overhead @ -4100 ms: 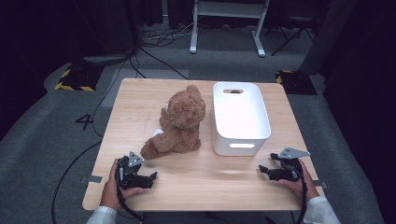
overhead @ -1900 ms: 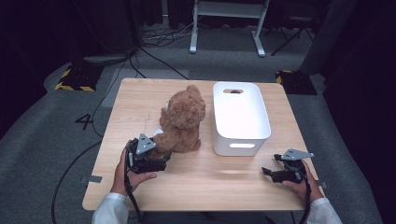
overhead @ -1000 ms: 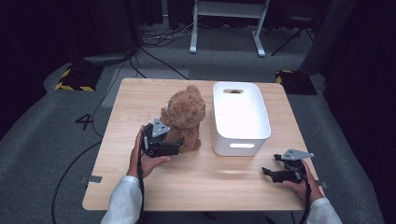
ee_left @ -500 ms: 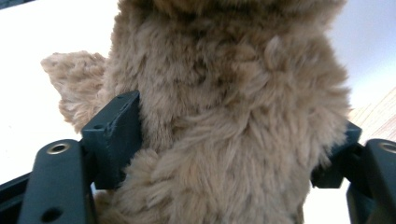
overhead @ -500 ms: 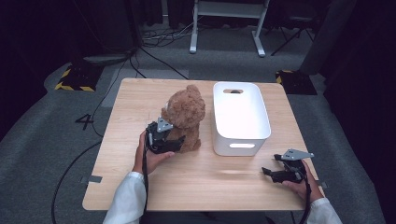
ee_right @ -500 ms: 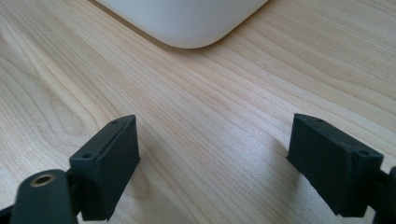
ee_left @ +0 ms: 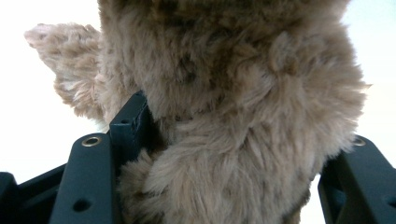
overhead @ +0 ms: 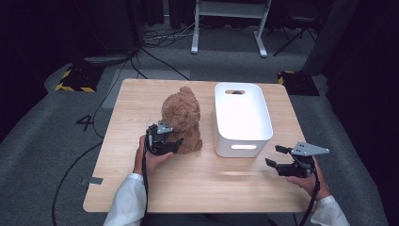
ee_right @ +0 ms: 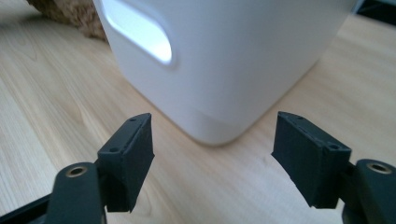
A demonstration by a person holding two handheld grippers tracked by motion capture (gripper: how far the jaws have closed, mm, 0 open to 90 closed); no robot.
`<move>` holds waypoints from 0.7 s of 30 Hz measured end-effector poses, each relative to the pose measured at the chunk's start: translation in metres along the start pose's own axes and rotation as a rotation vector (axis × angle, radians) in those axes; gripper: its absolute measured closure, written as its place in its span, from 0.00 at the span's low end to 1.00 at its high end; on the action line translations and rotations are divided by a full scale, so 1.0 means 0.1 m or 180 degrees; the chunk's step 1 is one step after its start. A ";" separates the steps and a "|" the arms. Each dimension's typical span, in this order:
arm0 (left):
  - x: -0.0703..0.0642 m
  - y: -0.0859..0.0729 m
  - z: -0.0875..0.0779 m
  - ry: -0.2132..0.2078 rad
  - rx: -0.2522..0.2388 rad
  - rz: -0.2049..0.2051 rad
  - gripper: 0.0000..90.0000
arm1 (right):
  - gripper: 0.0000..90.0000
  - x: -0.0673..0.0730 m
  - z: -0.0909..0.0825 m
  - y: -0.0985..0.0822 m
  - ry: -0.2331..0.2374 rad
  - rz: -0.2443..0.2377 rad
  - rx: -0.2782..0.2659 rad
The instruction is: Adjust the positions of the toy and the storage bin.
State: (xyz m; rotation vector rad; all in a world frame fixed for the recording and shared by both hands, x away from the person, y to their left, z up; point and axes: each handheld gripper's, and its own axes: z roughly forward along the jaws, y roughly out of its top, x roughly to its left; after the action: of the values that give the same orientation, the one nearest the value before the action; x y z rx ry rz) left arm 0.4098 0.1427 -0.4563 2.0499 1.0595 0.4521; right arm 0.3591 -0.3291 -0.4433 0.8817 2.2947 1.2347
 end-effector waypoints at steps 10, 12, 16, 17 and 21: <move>0.02 -0.02 0.04 -0.0018 -0.0020 -0.0026 0.42 | 0.33 0.03 -0.13 0.48 -0.0066 -0.0206 -0.0266; 0.02 -0.03 0.04 -0.0040 -0.0025 0.0000 0.42 | 0.33 0.05 -0.15 0.61 -0.0019 -0.0271 -0.0295; 0.01 -0.03 0.04 -0.0047 -0.0024 -0.0010 0.42 | 0.33 0.08 -0.14 0.74 -0.0006 -0.0340 -0.0294; 0.01 -0.03 0.05 -0.0046 -0.0030 -0.0020 0.42 | 0.33 0.08 -0.13 0.77 -0.0005 -0.0362 -0.0301; 0.02 -0.04 0.05 -0.0066 -0.0029 -0.0033 0.43 | 0.33 0.09 -0.05 0.83 0.0065 -0.0388 -0.0262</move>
State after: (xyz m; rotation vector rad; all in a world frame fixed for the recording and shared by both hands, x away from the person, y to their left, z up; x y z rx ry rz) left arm 0.4123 0.1433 -0.4625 2.0361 1.0534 0.4286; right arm 0.3775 -0.2916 -0.3710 0.6931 2.2592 1.2804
